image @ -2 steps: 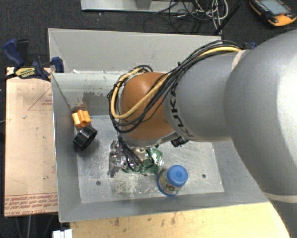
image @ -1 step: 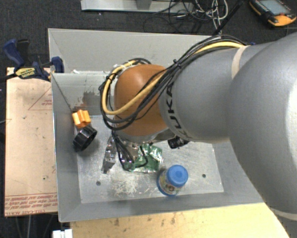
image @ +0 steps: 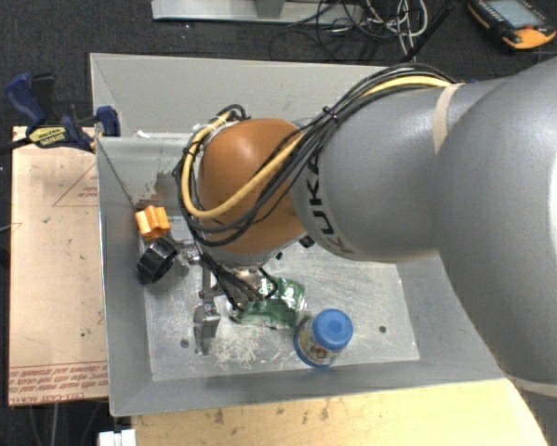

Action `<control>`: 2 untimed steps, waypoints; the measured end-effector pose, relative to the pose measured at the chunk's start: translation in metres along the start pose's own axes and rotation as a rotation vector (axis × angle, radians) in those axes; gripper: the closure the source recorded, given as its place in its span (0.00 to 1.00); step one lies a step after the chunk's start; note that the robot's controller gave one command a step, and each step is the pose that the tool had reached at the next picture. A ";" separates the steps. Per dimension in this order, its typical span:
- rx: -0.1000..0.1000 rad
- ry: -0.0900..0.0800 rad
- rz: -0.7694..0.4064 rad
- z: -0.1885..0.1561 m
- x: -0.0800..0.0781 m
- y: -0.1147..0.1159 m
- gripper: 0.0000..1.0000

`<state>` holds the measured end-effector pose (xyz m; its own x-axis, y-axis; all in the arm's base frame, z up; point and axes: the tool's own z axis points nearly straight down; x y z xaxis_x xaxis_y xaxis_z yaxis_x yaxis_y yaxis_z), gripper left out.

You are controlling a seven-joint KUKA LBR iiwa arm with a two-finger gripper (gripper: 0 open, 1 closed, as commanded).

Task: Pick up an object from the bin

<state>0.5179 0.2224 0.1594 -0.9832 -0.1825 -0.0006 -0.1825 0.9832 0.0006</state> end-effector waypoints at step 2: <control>-0.001 -0.002 -0.255 0.040 -0.009 -0.002 0.00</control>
Offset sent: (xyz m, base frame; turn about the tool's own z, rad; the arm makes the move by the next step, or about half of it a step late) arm 0.0136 -0.0020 -0.0699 -0.0971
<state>0.5270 0.2218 0.1197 -0.9053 -0.4249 -0.0031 -0.4249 0.9053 0.0014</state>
